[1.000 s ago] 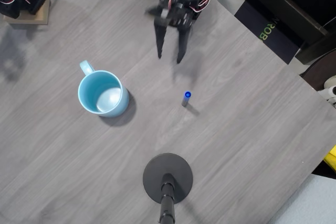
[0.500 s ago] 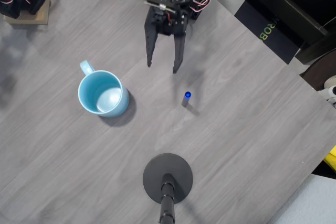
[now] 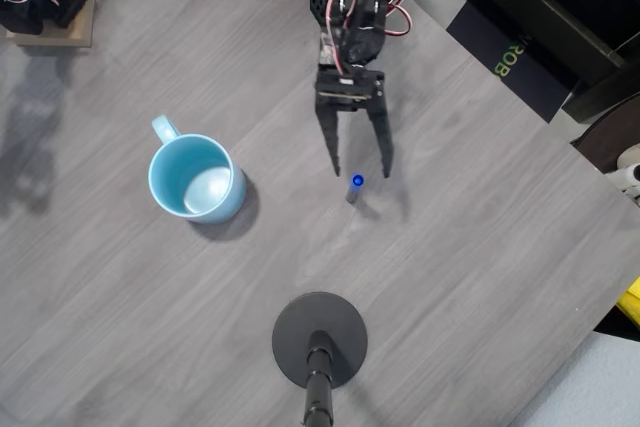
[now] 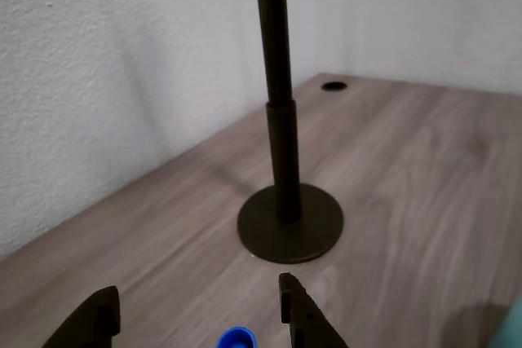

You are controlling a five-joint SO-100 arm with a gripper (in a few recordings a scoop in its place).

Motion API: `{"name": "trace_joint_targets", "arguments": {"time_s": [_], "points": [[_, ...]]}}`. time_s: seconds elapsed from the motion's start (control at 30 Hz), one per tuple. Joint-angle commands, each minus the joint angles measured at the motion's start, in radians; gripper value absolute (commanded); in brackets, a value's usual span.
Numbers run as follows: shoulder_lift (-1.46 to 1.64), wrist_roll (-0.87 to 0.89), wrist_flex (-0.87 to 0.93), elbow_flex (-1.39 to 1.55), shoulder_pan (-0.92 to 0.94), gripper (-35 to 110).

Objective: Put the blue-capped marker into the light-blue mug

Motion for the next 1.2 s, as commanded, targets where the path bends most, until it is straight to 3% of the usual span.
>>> {"name": "trace_joint_targets", "arguments": {"time_s": [0.0, 0.8, 0.87, 0.93, 1.17], "points": [[-0.018, 0.014, -0.031, 0.005, 0.005, 30], [-0.301, 0.037, -0.262, 0.103, -0.018, 31], [-0.330, 0.034, -0.287, 0.104, -0.026, 24], [-0.371, 0.037, -0.313, 0.097, -0.031, 6], [-0.479, 0.037, -0.420, 0.086, -0.031, 3]]}}
